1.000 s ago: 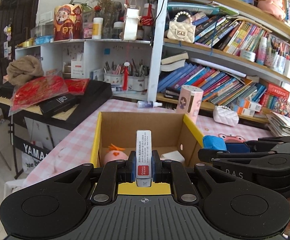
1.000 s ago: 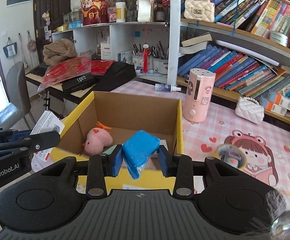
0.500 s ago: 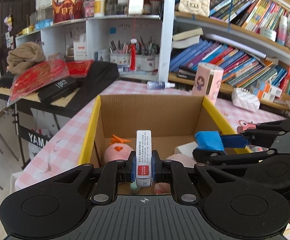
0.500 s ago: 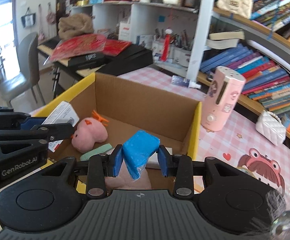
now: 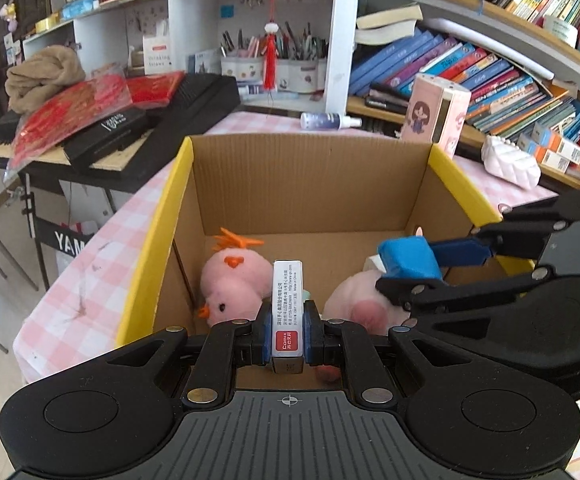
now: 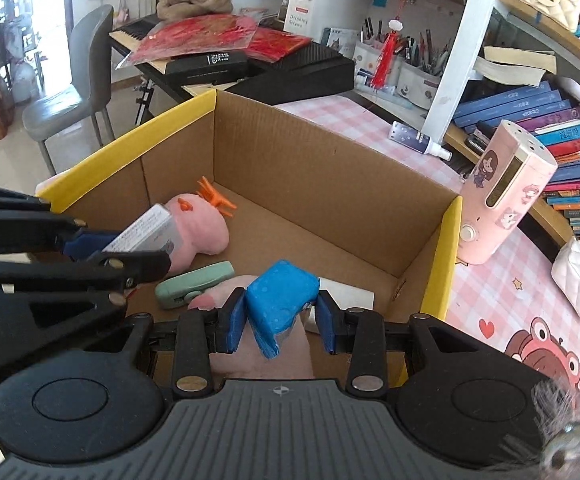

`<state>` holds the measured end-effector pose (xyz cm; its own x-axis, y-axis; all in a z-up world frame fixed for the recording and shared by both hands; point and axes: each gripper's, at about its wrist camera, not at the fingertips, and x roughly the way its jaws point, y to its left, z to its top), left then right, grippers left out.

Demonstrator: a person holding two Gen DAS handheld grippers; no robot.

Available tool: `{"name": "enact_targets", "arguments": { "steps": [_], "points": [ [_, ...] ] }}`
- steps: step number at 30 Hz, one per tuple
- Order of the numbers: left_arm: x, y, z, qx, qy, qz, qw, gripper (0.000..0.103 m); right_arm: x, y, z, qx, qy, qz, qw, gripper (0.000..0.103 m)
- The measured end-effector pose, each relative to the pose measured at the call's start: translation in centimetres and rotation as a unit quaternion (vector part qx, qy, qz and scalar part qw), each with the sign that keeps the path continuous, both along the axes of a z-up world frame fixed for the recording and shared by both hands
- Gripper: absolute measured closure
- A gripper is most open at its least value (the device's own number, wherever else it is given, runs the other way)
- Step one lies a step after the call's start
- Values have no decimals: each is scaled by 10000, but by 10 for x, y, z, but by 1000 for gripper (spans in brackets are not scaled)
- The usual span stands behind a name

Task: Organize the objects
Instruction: 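Lower the small box and blue block with both tools into the yellow box, then open the left tool to drop the small box while the right tool releases the blue block, then withdraw both tools from the box toward the yellow tape roll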

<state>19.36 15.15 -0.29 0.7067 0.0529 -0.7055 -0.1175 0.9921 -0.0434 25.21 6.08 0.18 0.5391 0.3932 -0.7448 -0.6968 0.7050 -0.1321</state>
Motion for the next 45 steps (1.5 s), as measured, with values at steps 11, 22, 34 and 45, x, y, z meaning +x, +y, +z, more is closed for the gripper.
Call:
{"name": "enact_targets", "arguments": {
  "steps": [11,22,34,45],
  "points": [
    [4,0,-6,17,50,46,10000,89,11,0,-4,-64,-41,-93,9999,68],
    [-27,13,26,-76,-1112,528,9924,51,5,2,0,26,-195,-77,9998,68],
    [-58,17,44,-102,-1438,795,9864,23,-14,4,9,56,-601,-202,9980,52],
    [-98,13,46,-55,-1600,723,9845,14,-63,-31,42,538,-1141,-794,9888,30]
  ]
}}
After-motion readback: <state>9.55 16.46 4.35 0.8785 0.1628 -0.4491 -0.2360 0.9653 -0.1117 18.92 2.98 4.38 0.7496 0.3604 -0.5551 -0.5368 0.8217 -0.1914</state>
